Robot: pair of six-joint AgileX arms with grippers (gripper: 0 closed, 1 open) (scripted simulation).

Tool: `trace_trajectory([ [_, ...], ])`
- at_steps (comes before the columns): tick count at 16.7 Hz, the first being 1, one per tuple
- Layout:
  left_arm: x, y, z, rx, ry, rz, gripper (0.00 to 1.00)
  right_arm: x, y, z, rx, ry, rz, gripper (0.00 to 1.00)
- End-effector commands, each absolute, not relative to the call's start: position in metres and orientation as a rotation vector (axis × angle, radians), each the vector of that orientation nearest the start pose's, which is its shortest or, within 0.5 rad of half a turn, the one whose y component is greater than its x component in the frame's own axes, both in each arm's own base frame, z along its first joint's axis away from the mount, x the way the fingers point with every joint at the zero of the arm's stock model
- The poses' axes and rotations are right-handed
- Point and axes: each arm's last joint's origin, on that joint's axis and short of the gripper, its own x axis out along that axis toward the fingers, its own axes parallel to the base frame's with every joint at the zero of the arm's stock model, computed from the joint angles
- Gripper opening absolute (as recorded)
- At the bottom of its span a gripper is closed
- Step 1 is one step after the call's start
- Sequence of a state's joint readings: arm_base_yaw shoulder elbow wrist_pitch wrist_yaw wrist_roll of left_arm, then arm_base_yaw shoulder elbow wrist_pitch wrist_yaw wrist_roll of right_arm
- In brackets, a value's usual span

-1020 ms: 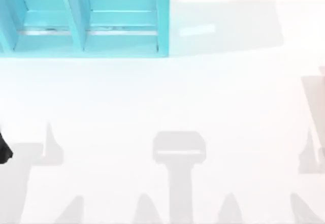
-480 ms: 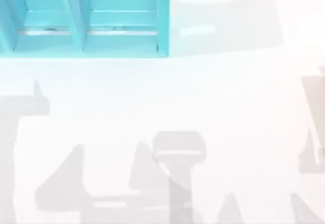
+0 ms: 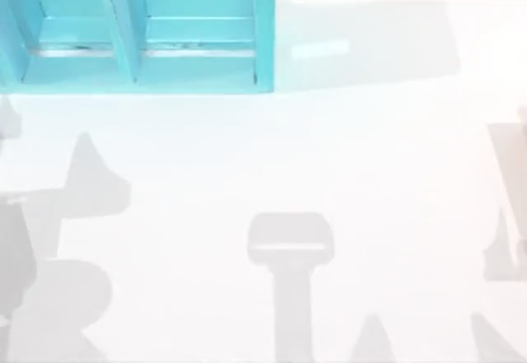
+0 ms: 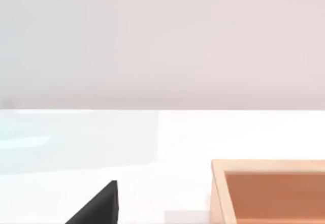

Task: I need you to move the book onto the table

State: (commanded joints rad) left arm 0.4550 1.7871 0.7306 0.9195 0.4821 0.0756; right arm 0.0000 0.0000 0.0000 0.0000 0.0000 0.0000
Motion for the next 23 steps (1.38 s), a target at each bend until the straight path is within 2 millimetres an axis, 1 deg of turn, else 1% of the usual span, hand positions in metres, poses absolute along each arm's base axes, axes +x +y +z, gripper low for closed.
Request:
trace_trajectory([
  [2,0.336,0.163,0.133,-0.003,0.118,-0.023,1.00,0.106,-0.001,0.160,0.000,0.000,0.000,1.00],
  [4,0.347,0.178,0.110,-0.001,0.112,-0.033,1.00,0.106,-0.001,0.160,0.000,0.000,0.000,1.00],
  [6,0.353,0.188,0.095,0.004,0.103,-0.041,1.00,0.106,-0.001,0.160,0.000,0.000,0.000,1.00],
  [7,0.355,0.191,0.090,0.006,0.099,-0.044,1.00,0.106,-0.001,0.160,0.000,0.000,0.000,1.00],
  [9,0.357,0.193,0.087,0.008,0.096,-0.047,1.00,0.106,-0.001,0.160,0.000,0.000,0.000,1.00],
  [14,0.358,0.191,0.087,0.006,0.099,-0.050,1.00,0.106,-0.001,0.160,0.000,0.000,0.000,1.00],
  [15,0.361,0.192,0.086,0.007,0.098,-0.049,1.00,0.106,-0.001,0.160,0.000,0.000,0.000,1.00],
  [18,0.382,0.194,0.084,0.008,0.096,-0.047,1.00,0.106,-0.001,0.160,0.000,0.000,0.000,1.00],
  [23,0.433,0.193,0.079,0.008,0.095,-0.047,1.00,0.106,-0.001,0.160,0.000,0.000,0.000,1.00],
])
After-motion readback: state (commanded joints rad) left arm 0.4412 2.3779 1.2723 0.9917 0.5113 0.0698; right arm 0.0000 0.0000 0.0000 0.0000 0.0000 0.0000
